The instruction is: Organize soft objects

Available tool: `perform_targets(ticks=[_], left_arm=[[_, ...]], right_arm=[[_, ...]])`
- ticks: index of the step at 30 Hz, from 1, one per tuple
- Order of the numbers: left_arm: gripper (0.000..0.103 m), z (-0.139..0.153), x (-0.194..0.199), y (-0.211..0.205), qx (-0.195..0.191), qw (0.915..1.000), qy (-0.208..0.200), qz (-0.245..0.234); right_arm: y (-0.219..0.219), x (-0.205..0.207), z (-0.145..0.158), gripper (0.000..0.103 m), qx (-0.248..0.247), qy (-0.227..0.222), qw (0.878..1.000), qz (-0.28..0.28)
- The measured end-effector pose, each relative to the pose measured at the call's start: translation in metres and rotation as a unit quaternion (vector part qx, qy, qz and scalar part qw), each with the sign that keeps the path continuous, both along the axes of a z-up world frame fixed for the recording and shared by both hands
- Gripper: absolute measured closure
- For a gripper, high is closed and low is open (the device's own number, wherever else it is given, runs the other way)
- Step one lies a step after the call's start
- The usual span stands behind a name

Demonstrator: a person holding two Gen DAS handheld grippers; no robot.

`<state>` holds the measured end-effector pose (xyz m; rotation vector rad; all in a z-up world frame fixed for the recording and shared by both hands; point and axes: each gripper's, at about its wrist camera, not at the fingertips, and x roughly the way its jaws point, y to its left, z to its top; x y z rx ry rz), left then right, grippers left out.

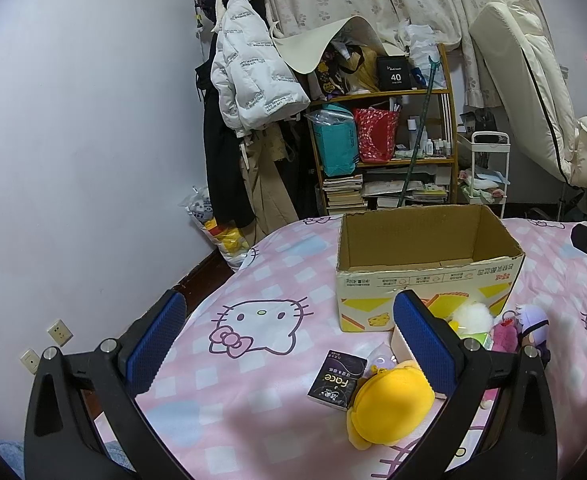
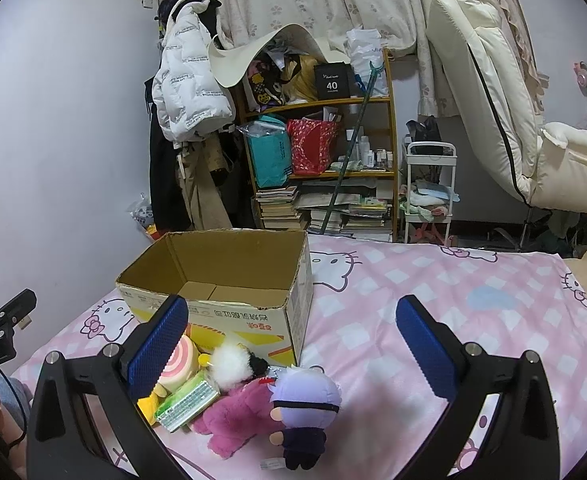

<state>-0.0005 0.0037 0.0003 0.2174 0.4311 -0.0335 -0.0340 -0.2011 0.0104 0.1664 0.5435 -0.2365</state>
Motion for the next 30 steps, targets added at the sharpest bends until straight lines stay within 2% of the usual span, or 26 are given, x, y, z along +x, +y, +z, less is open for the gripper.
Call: perform_targets(ticks=[15,23,30], left_arm=[[0.001,0.0,0.0,-0.002,-0.001,1.0,0.001,-0.001],[0.001,-0.004,0.001,-0.003,-0.004,1.0,0.001,-0.001],[0.001,-0.005,0.002,-0.003,-0.004,1.0,0.001,-0.001]], right_arm=[[-0.004,0.0,-0.003,0.0,0.005,0.003,1.0,0.001],[0.007,0.004,-0.015,0.0,-0.005,0.002,1.0,0.007],[0.009,0.005,-0.011,0.0,-0.01,0.003,1.0,0.008]])
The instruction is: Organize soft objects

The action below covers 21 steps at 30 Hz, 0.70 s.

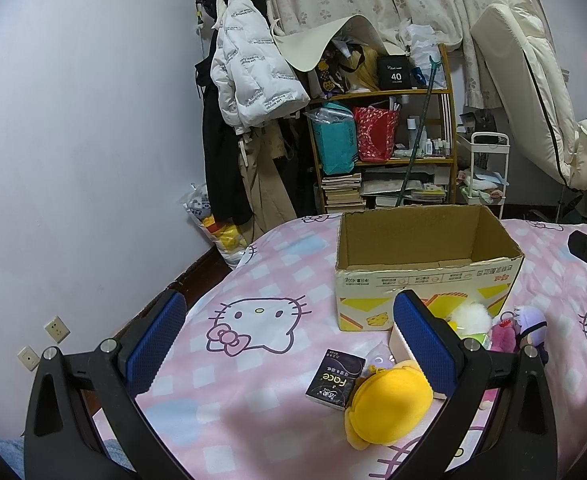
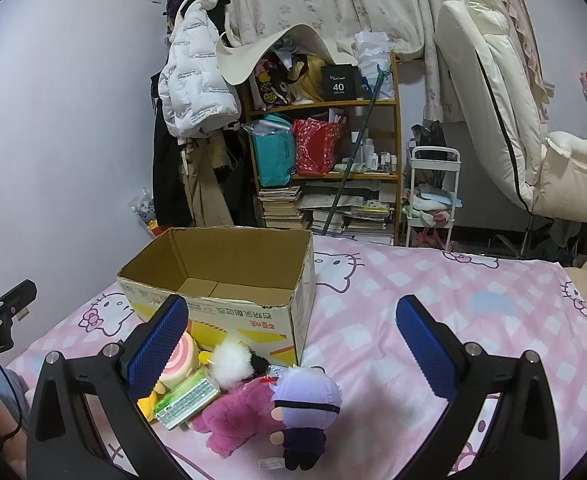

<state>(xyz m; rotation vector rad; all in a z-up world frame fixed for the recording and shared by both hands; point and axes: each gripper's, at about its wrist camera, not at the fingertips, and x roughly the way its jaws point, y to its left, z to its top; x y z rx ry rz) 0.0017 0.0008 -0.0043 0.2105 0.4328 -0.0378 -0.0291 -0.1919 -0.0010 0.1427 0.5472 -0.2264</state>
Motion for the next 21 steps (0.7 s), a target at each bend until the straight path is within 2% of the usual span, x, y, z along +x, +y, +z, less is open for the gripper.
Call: perform_targets(ticks=[21], left_arm=[[0.001,-0.0001,0.0004,-0.0003,0.0,1.0,0.001,0.001]], right_arm=[[0.0021,0.0003,0.0015,0.0,-0.001,0.0,1.0,0.0]])
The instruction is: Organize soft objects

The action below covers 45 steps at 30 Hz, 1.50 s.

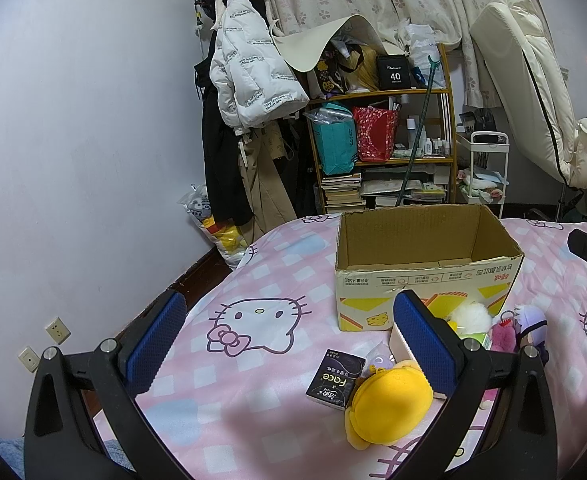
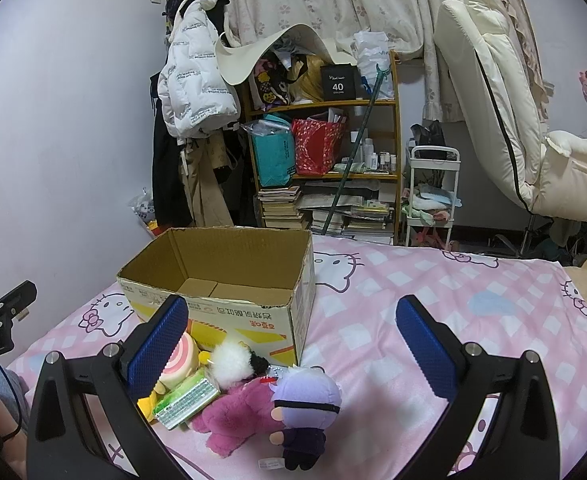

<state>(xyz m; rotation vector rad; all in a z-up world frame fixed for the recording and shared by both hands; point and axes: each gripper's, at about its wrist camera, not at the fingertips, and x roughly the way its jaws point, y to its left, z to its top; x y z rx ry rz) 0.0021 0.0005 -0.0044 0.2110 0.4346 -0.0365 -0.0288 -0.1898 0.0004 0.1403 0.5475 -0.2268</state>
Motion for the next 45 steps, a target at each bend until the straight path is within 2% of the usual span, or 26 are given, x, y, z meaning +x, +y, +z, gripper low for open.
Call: perform_targets(ticks=[19,24,32,40,45], left_arm=[[0.001,-0.004,0.0,-0.001,0.002,1.0,0.002,-0.002],[0.001,-0.007,0.003,-0.002,0.002,0.9999,0.015,-0.007],[0.001,-0.019,0.017,-0.01,0.011,0.9972,0.068,-0.028],[0.001,-0.038,0.032,-0.031,0.032,0.9909,0.12,-0.052],[0.001,-0.058,0.044,-0.046,0.036,0.9821,0.173,-0.065]], right_arm=[[0.0,0.0,0.001,0.0,0.0,0.0,1.0,0.0],[0.001,0.0,0.001,0.0,0.0,0.002,1.0,0.0],[-0.002,0.004,-0.003,0.0,-0.001,0.023,1.0,-0.01],[-0.015,0.024,-0.024,0.0,0.012,0.089,0.996,-0.024],[-0.021,0.036,-0.04,0.0,0.001,0.136,0.99,-0.037]])
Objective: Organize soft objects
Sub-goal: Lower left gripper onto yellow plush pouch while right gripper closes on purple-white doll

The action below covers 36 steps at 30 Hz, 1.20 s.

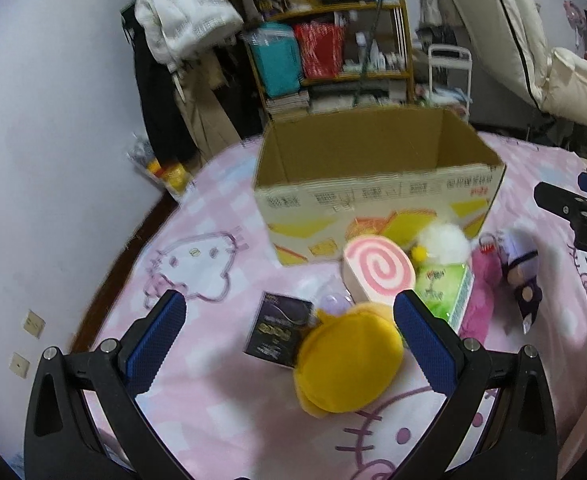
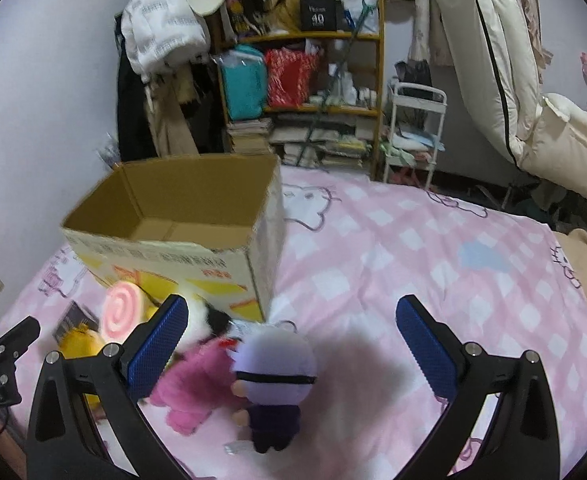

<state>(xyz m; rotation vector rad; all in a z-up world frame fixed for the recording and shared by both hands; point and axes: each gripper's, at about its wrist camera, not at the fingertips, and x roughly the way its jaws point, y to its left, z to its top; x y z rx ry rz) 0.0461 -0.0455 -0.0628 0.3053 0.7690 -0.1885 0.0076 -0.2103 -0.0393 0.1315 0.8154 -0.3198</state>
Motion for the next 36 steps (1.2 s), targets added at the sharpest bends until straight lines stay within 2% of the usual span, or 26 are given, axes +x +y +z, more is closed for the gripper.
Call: perform_targets(ticks=[8,18,20,25,27,31,33,36], left_arm=[[0.001,-0.029,0.017,-0.008,0.014,0.9977,0.066,-0.001],[0.001,-0.049,0.019,-0.018,0.036,0.9929,0.112,-0.015],[0.001,-0.053,0.019,-0.021,0.039,0.9916,0.122,-0.019],[0.001,-0.056,0.018,-0.021,0.042,0.9903,0.131,-0.019],[0.001,-0.058,0.02,-0.021,0.046,0.99,0.133,-0.014],[0.001,-0.062,0.023,-0.021,0.045,0.988,0.147,-0.012],[0.001,-0.065,0.024,-0.021,0.045,0.9873,0.151,-0.014],[0.001,-0.07,0.026,-0.022,0.047,0.9868,0.154,-0.014]], right_arm=[[-0.005,0.016,-0.023,0.0,-0.008,0.048,0.999,-0.004],[-0.018,0.028,-0.051,0.0,0.059,0.091,0.994,0.007],[-0.019,0.031,-0.058,0.006,0.069,0.107,0.992,0.011],[-0.021,0.033,-0.069,0.008,0.096,0.137,0.986,0.013],[-0.022,0.034,-0.075,0.015,0.102,0.152,0.983,0.015],[-0.022,0.033,-0.081,0.02,0.117,0.164,0.979,0.018],[-0.023,0.032,-0.081,0.03,0.127,0.163,0.978,0.02],[-0.023,0.032,-0.081,0.037,0.141,0.161,0.977,0.022]])
